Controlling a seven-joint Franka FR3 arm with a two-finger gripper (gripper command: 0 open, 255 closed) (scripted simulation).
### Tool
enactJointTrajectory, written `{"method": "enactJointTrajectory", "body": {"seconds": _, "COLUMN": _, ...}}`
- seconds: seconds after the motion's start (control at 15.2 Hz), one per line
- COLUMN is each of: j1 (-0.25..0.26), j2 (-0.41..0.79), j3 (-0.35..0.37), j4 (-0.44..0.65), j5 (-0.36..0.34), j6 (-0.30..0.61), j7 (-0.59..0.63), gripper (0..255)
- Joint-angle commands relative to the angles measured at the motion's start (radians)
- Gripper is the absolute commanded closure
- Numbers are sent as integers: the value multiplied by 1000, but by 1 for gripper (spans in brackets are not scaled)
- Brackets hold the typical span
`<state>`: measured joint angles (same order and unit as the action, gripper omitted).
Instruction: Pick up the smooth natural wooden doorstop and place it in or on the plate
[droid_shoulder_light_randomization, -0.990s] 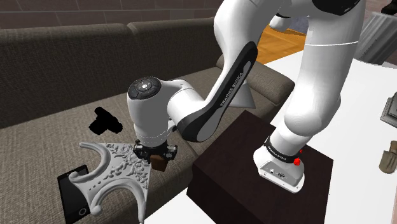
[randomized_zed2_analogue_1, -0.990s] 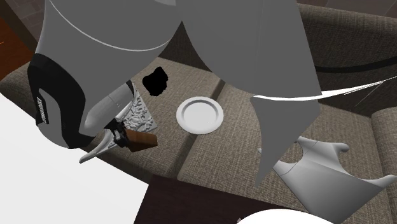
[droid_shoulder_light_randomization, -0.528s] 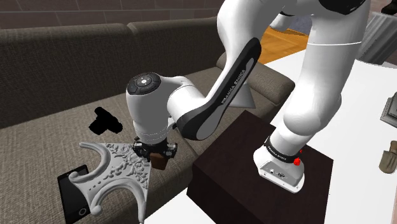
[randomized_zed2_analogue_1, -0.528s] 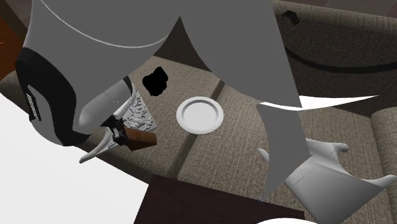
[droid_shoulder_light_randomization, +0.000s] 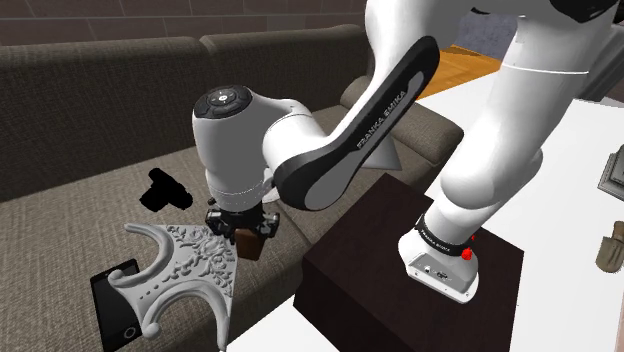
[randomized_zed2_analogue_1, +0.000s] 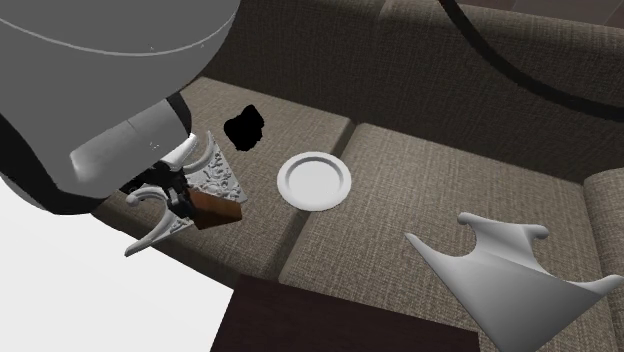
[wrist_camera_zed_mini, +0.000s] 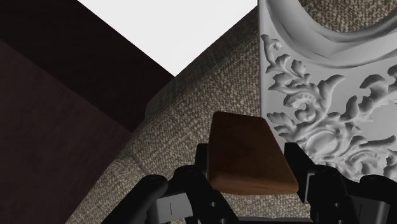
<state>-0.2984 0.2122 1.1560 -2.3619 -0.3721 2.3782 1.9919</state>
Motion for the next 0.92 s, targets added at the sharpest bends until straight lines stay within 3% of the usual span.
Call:
{"method": "enactJointTrajectory", "body": {"seconds": 0.0, "j1": -33, "j2": -35, "j3": 38, "j4": 3, "j5": 51, "j6": -16, "j7": -35, "gripper": 255}}
{"method": "enactJointTrajectory", "body": {"seconds": 0.26, "j1": -110, "j2": -130, "j3": 118, "j4": 12, "j5": 182, "j6": -48, "j7": -131, "gripper": 255}}
{"method": "enactJointTrajectory", "body": {"seconds": 0.46, "j1": -162, "j2": -172, "j3": 117, "j4": 8, "j5": 236, "j6": -50, "j7": -223, "gripper": 255}}
{"method": "enactJointTrajectory", "body": {"seconds": 0.86, "j1": -248, "j2": -179, "j3": 46, "j4": 26, "j5": 241, "j6": -57, "j7": -385, "gripper": 255}}
